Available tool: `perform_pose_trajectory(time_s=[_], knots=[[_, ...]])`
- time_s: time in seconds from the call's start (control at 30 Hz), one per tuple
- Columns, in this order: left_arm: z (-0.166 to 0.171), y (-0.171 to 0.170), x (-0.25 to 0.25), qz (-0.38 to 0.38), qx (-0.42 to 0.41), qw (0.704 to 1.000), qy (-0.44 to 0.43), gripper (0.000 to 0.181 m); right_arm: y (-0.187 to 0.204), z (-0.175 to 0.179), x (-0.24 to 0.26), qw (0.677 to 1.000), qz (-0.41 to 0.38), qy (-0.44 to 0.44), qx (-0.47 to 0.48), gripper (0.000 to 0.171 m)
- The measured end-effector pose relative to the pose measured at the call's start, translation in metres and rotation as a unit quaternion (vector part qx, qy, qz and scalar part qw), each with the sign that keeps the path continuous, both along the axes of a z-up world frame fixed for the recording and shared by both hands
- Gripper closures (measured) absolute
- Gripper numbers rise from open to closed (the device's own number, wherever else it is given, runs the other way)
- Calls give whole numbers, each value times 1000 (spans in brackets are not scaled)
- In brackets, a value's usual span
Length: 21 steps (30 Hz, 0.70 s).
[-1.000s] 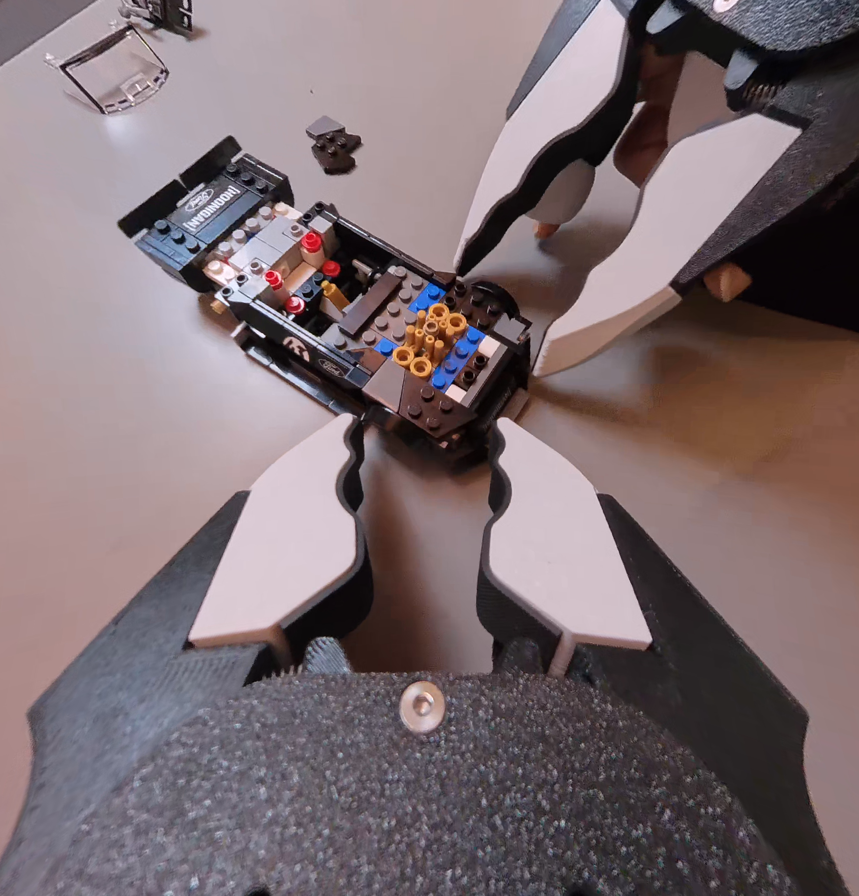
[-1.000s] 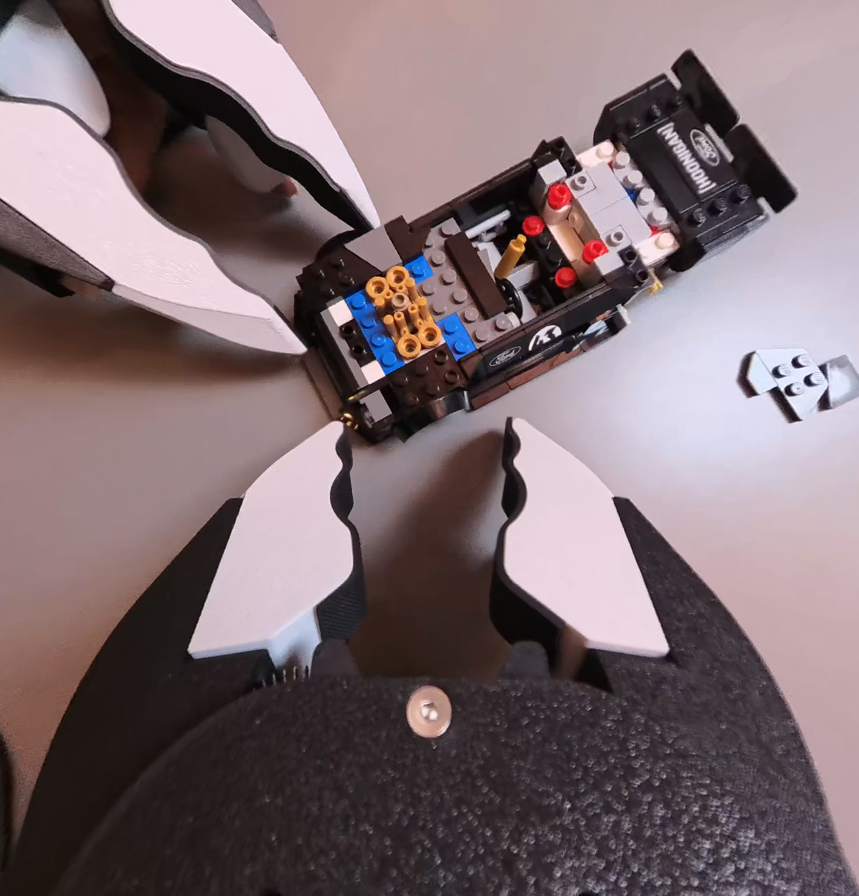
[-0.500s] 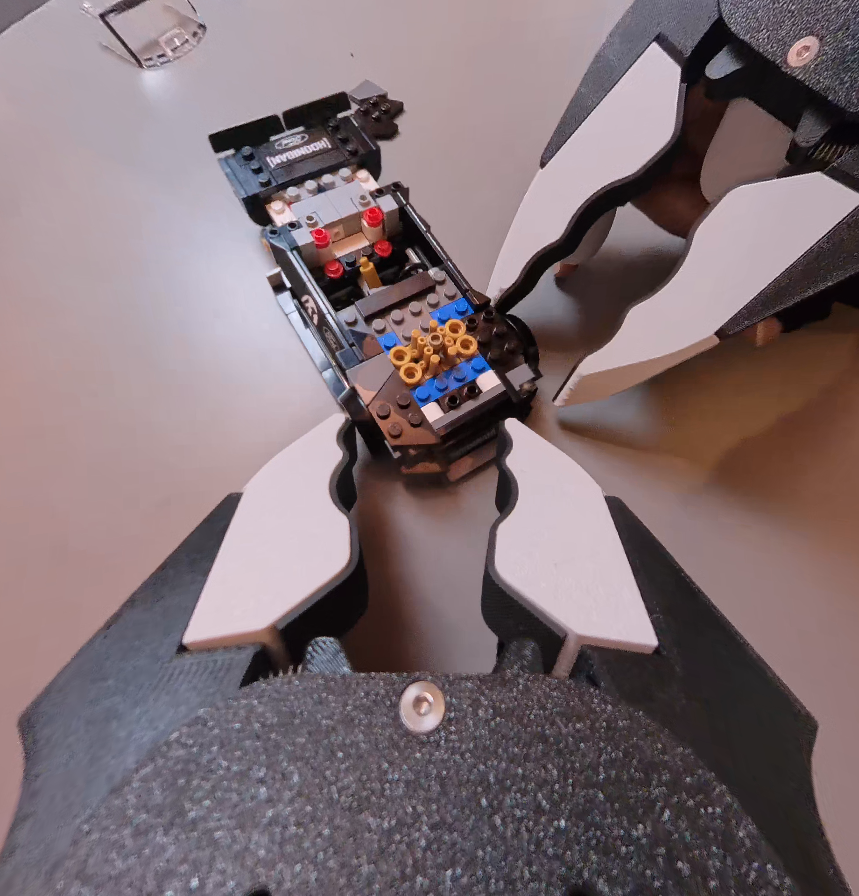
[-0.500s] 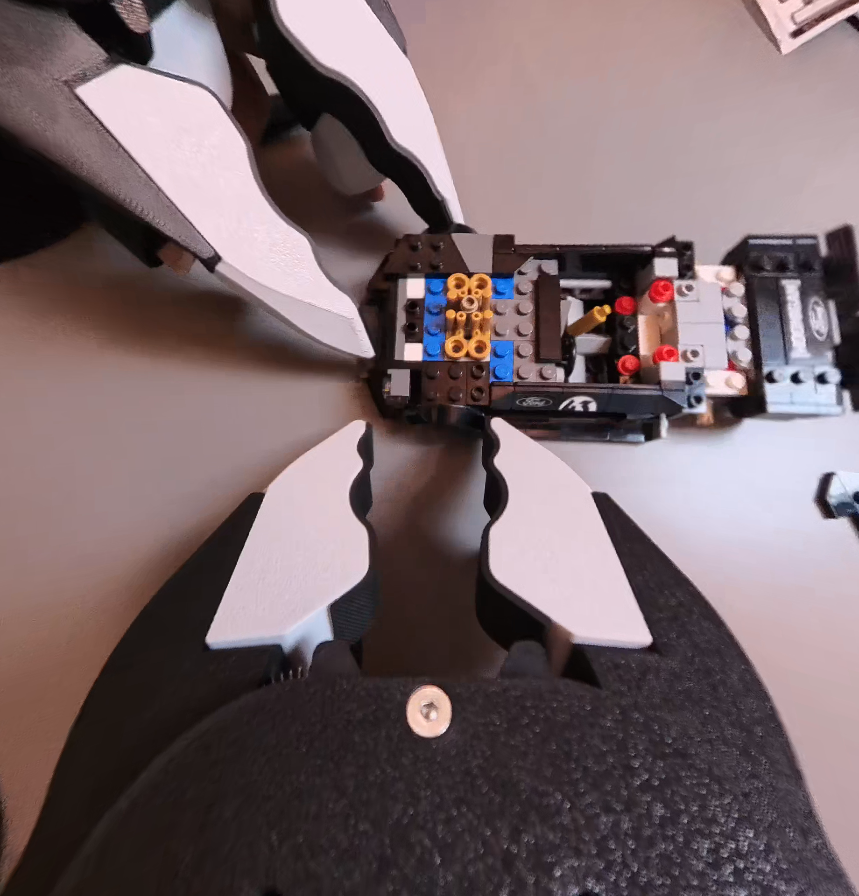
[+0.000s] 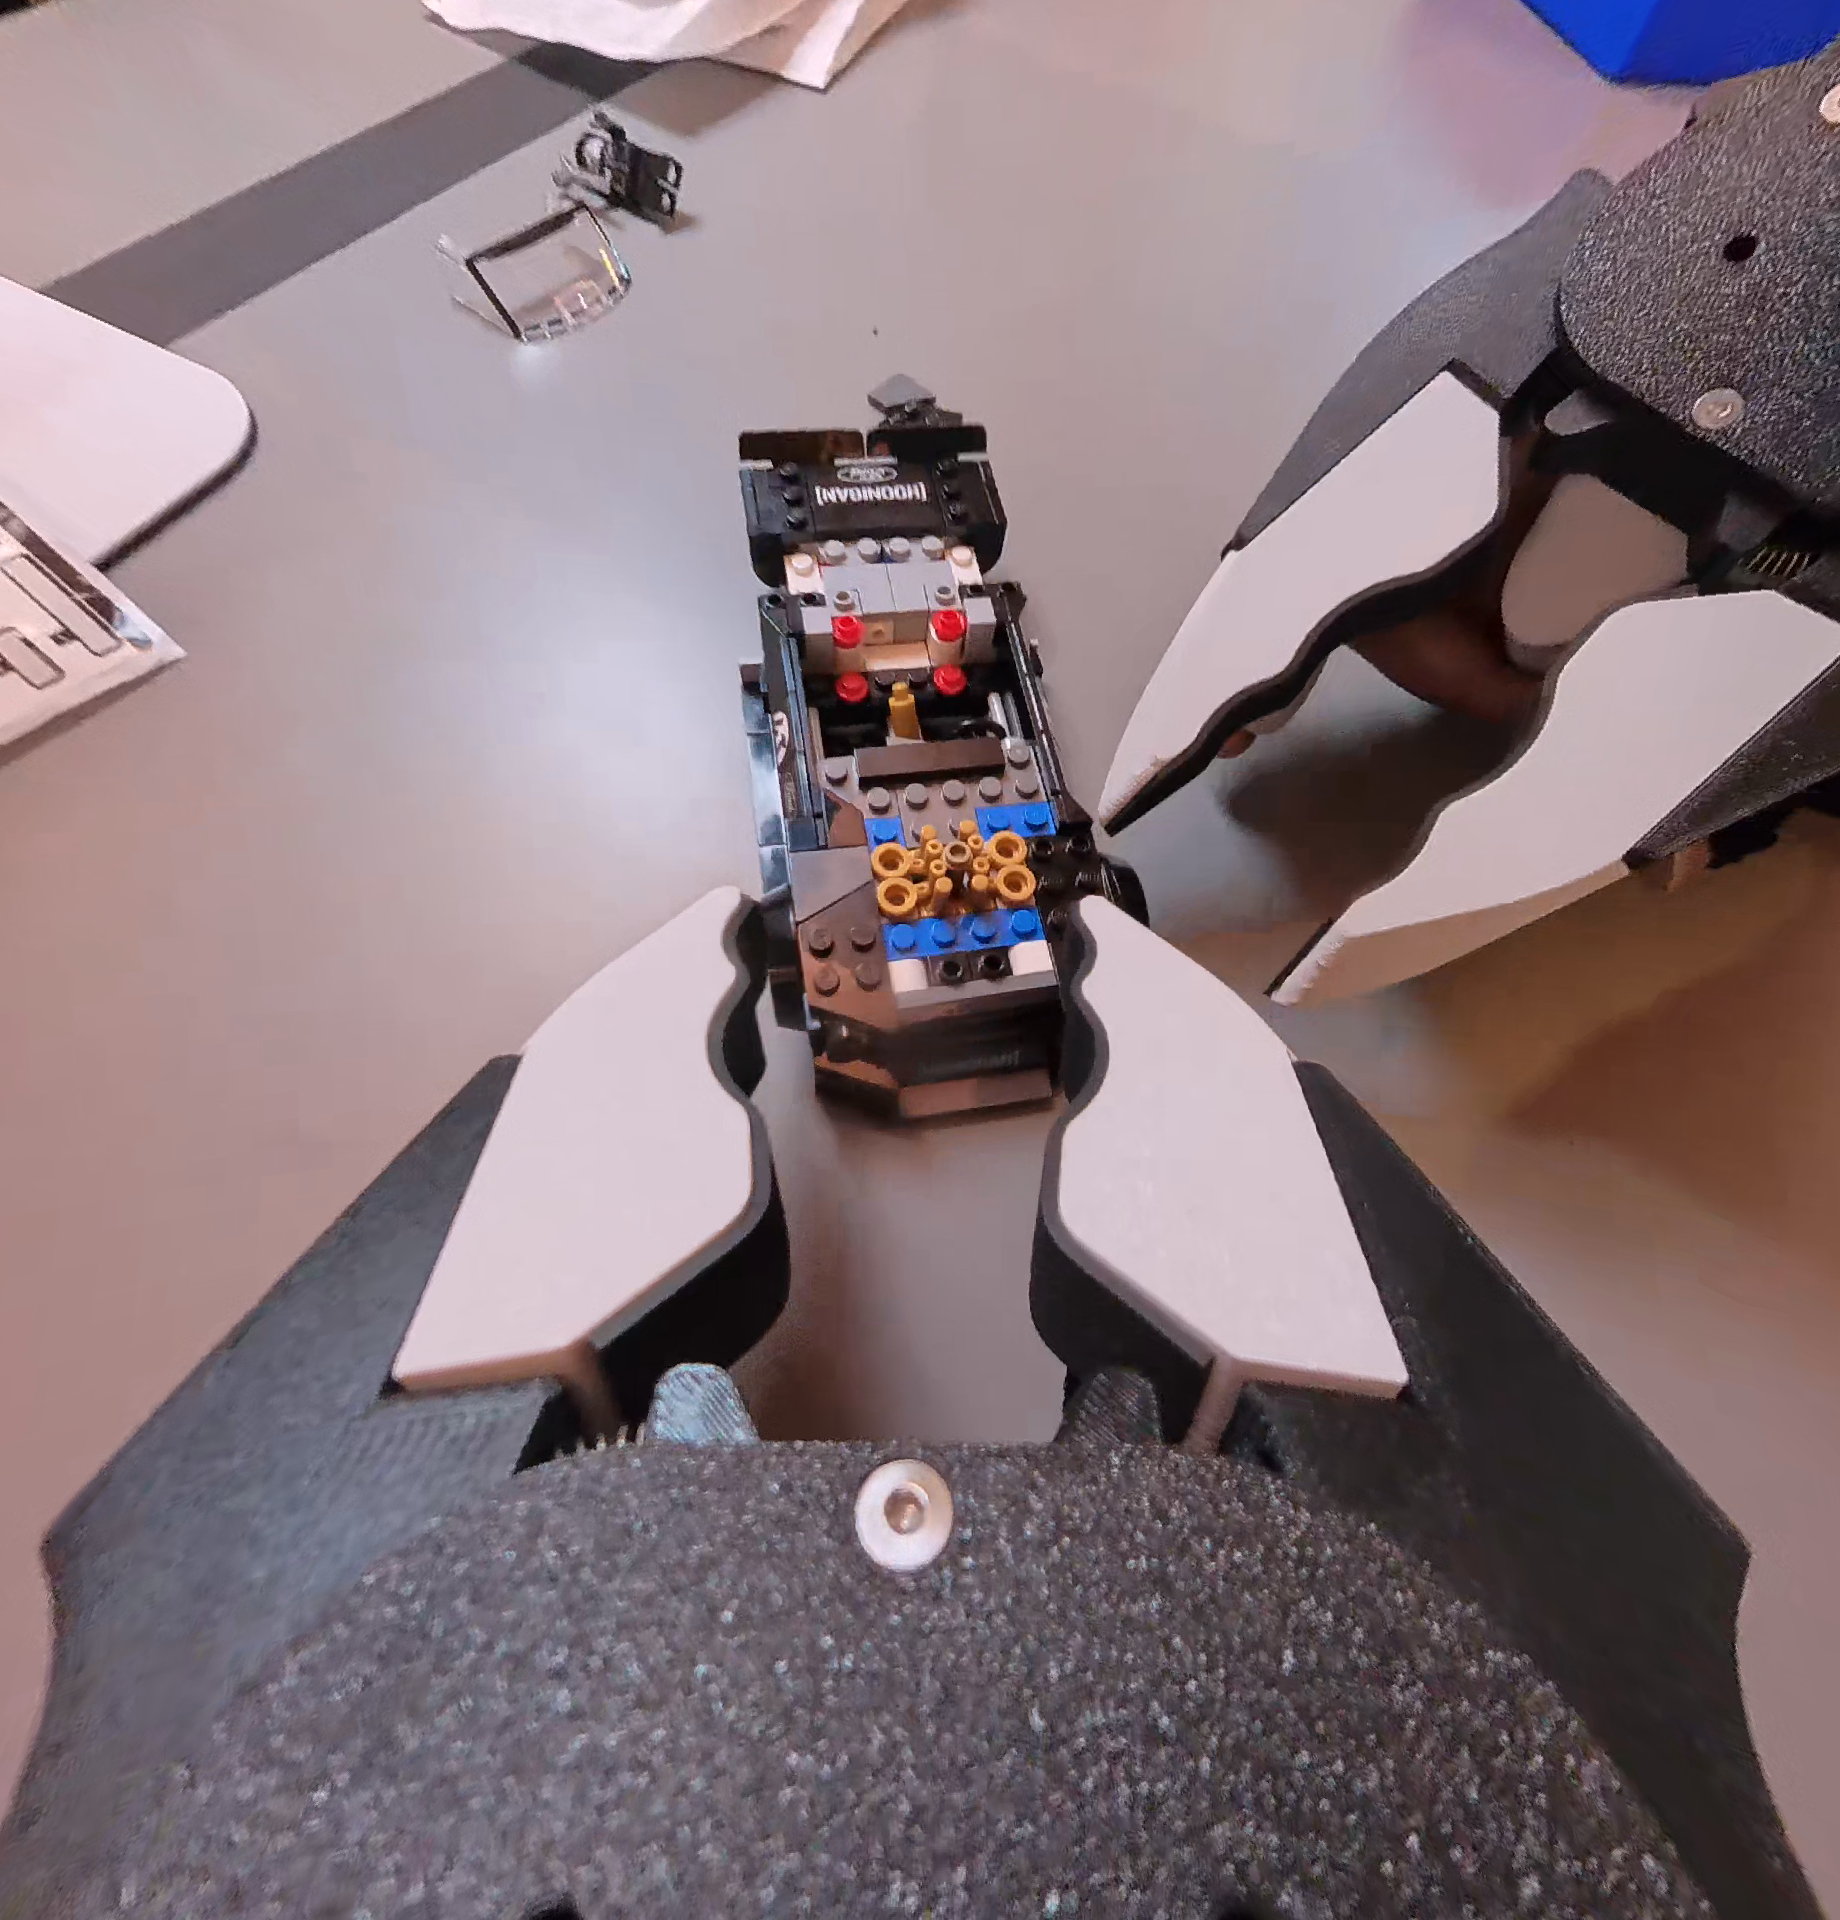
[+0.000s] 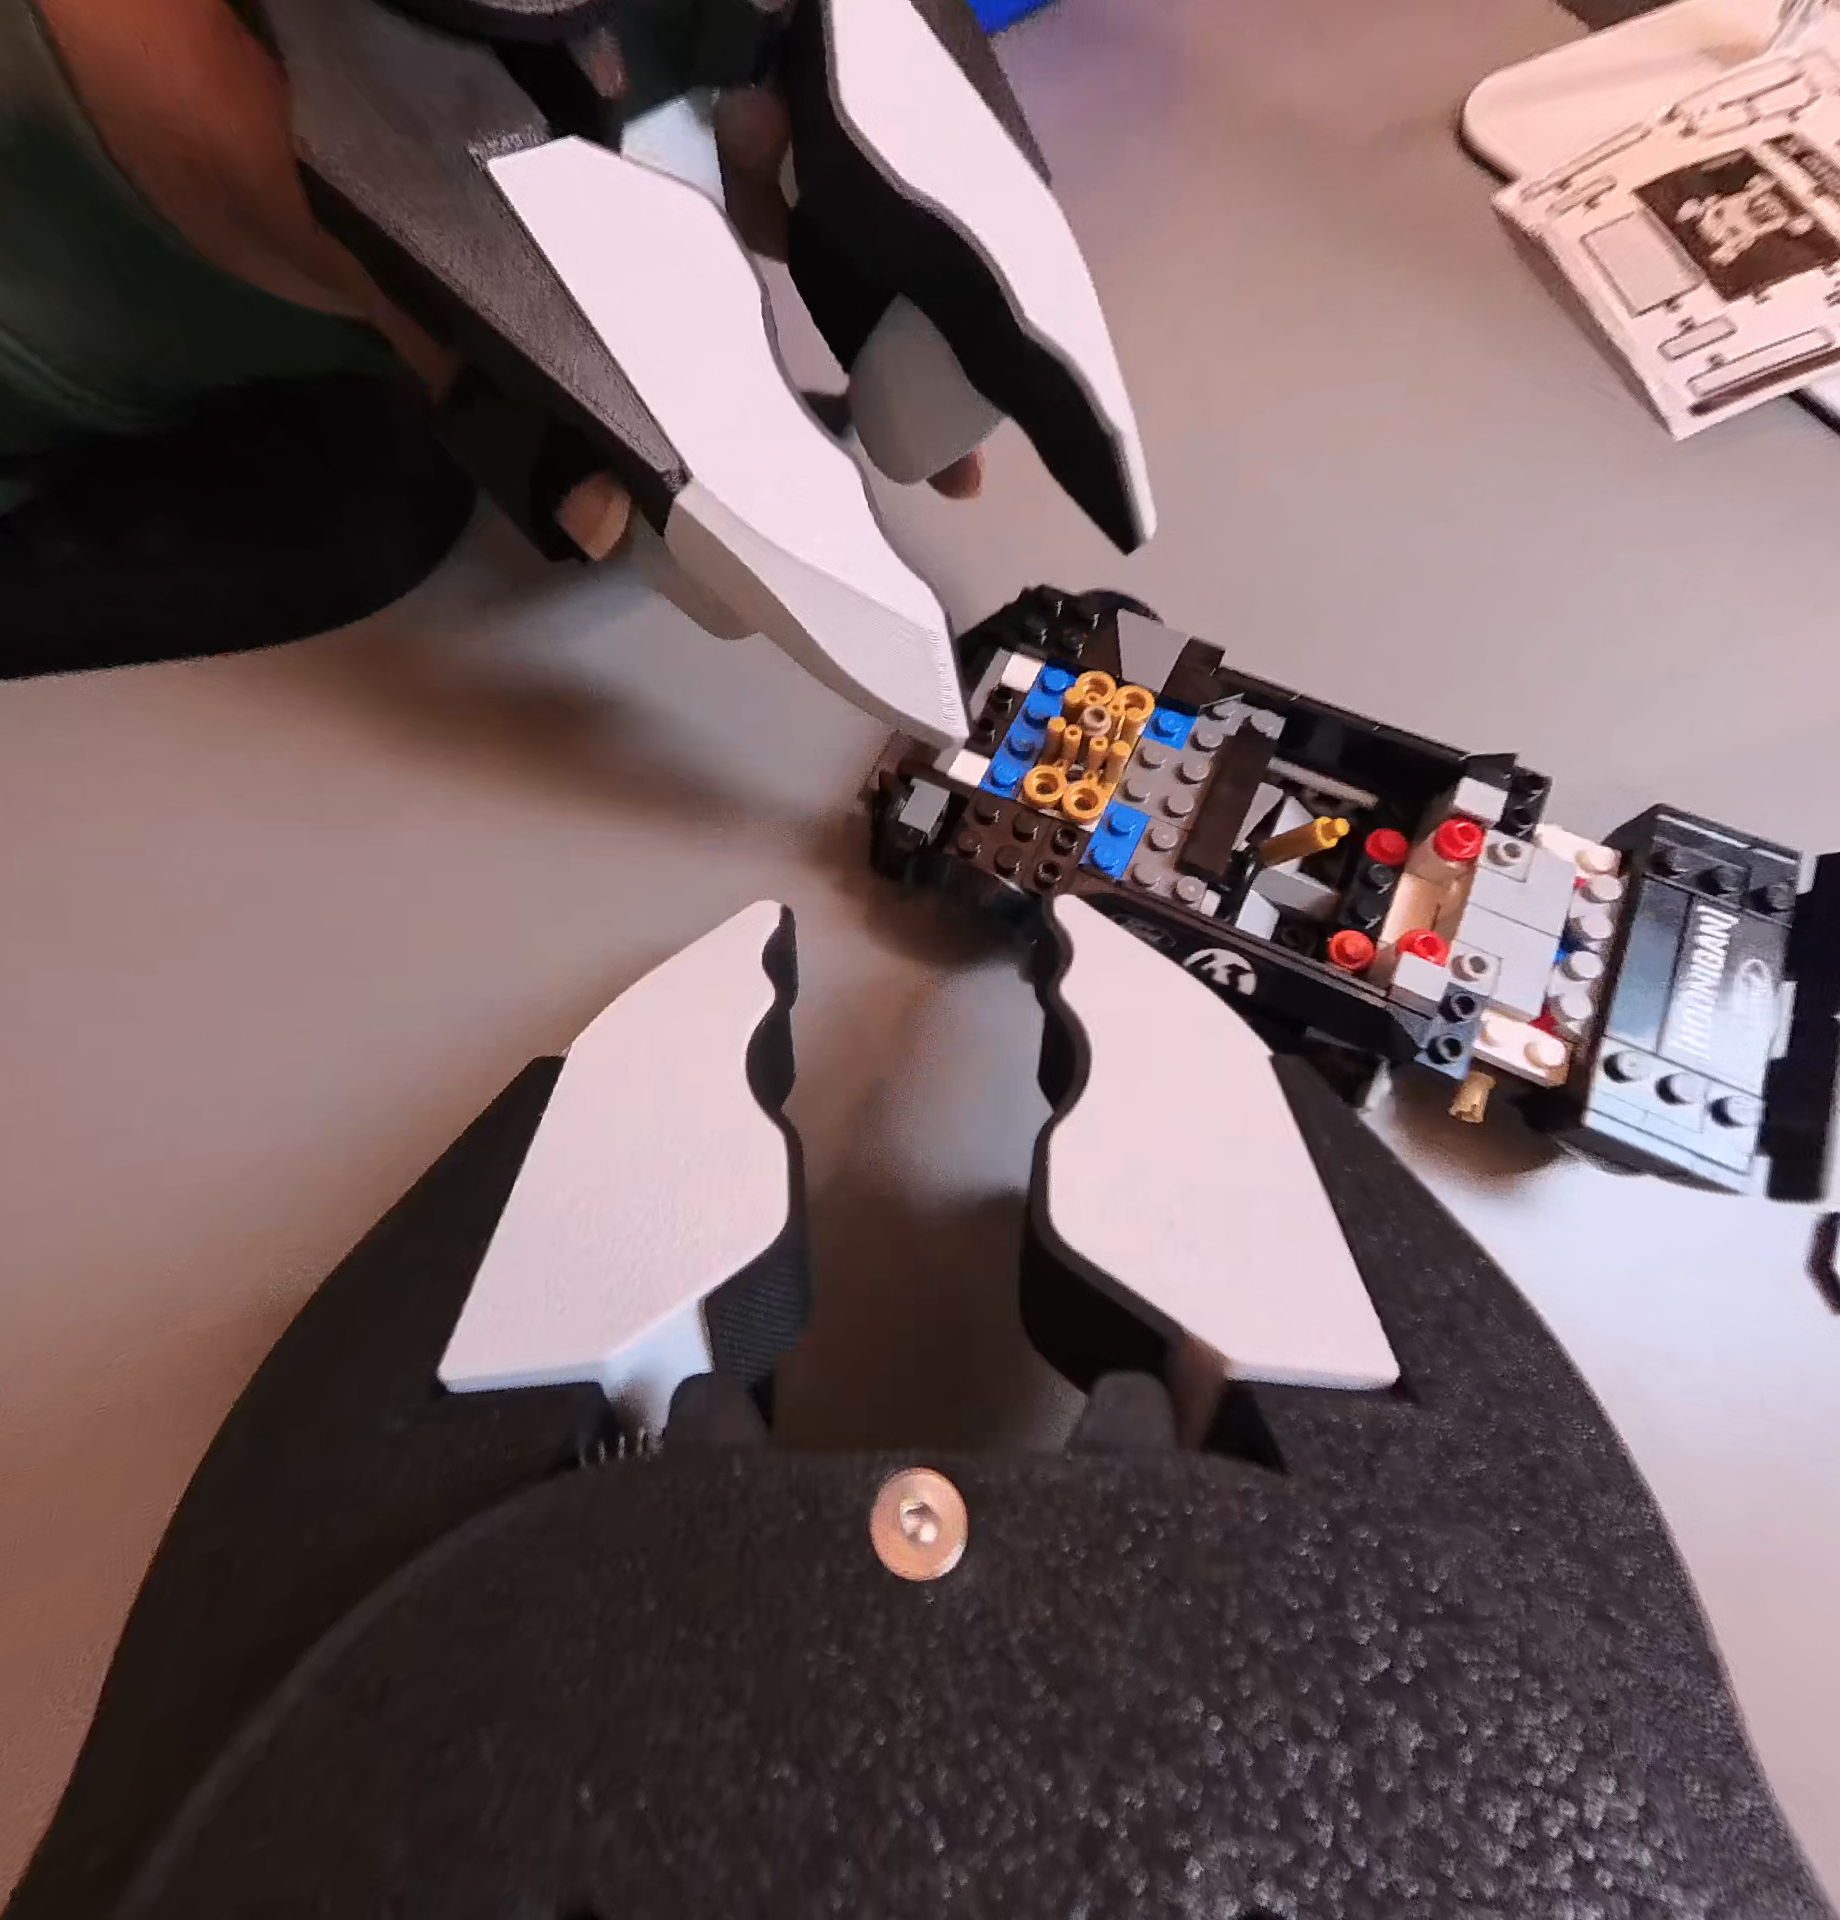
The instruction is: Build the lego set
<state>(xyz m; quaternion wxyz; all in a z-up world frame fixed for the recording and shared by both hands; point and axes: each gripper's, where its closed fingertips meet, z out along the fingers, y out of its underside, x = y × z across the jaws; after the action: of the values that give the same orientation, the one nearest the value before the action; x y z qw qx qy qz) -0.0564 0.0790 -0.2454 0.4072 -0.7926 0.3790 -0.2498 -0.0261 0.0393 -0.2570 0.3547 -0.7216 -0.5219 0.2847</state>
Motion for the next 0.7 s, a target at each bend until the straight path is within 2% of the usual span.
perform_pose_trajectory(time_s=[0.17, 0.3, 0.4, 0.53, 0.6, 0.7], knots=[[10, 3, 0, 9, 22, 999, -22, 134, 7, 23, 3, 998, -22, 66, -1, 119], [24, 5, 2, 19, 48, 997, -48, 145, 17, 37, 10, 993, -47, 109, 24, 119], [38, 3, 3, 19, 73, 994, -77, 158, 24, 47, 18, 987, -65, 124, 74, 131], [50, 2, 1, 20, 100, 989, -104, 181, 34, 61, 28, 973, -90, 128, 169, 159], [55, 3, 0, 26, 113, 987, -115, 181, 35, 66, 29, 966, -93, 128, 204, 171], [64, 6, -3, 39, 144, 981, -126, 181, 36, 71, 31, 957, -98, 132, 239, 171]])
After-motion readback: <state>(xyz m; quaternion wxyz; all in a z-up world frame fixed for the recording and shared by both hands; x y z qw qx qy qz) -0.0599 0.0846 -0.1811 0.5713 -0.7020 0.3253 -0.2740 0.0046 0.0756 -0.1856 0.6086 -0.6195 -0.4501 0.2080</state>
